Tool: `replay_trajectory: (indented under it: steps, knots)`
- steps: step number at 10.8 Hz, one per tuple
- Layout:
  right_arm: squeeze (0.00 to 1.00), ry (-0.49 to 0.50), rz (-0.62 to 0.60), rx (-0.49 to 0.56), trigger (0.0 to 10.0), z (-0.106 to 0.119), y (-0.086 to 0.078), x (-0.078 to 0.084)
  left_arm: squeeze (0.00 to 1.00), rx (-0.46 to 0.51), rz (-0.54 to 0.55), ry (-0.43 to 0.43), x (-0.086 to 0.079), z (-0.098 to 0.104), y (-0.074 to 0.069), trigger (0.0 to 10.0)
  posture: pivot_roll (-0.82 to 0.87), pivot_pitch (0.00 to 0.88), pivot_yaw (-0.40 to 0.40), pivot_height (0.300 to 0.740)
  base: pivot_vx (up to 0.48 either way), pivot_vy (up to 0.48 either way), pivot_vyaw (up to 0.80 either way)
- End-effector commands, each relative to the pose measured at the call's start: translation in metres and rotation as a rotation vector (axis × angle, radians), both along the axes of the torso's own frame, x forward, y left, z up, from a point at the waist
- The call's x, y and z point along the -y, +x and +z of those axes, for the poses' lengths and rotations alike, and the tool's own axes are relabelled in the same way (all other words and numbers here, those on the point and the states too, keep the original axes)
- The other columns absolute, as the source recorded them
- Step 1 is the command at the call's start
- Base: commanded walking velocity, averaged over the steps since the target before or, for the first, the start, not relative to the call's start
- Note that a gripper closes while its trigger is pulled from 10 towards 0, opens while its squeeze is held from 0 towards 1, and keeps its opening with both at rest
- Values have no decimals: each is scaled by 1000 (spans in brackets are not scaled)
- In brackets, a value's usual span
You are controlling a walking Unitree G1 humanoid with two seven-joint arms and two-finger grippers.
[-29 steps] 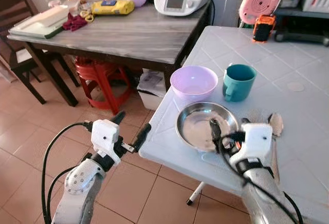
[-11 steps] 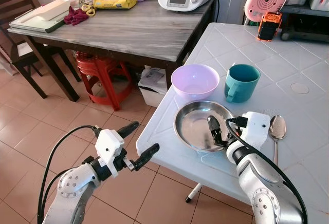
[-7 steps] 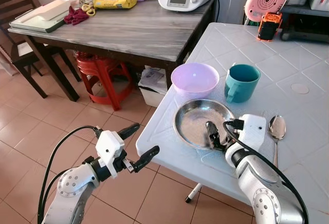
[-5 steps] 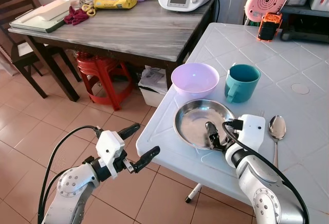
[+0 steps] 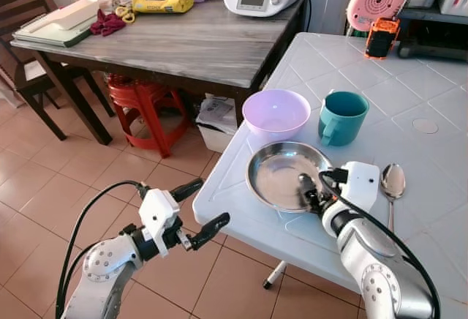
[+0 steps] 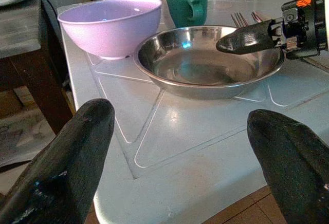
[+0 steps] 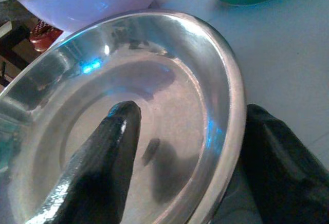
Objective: Setting the table
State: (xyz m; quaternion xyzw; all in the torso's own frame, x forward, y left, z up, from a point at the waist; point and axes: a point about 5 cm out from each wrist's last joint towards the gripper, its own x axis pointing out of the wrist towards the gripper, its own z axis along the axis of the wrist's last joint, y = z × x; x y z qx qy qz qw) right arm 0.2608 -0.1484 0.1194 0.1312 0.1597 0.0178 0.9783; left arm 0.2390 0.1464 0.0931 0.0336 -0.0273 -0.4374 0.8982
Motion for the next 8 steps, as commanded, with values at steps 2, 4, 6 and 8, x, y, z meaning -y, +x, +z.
replay_trajectory:
  steps: [2,4,6,8]
  knots:
    - [0,27,17,-45,0,-7,2,-4,0,-5,-14,37,-5,-5,0,10000,-112,76,109,740,0,0,0]
    - [0,36,19,-58,0,-10,2,-5,0,-9,-9,37,-6,-7,-1,10000,-110,76,112,740,0,0,0]
    - [0,61,20,-87,0,-16,1,-6,0,-11,-11,38,-6,-10,0,10000,-109,74,110,740,0,0,0]
    - [0,68,27,-98,0,-18,1,-6,0,-12,-10,40,-8,-12,0,10000,-108,73,112,740,0,0,0]
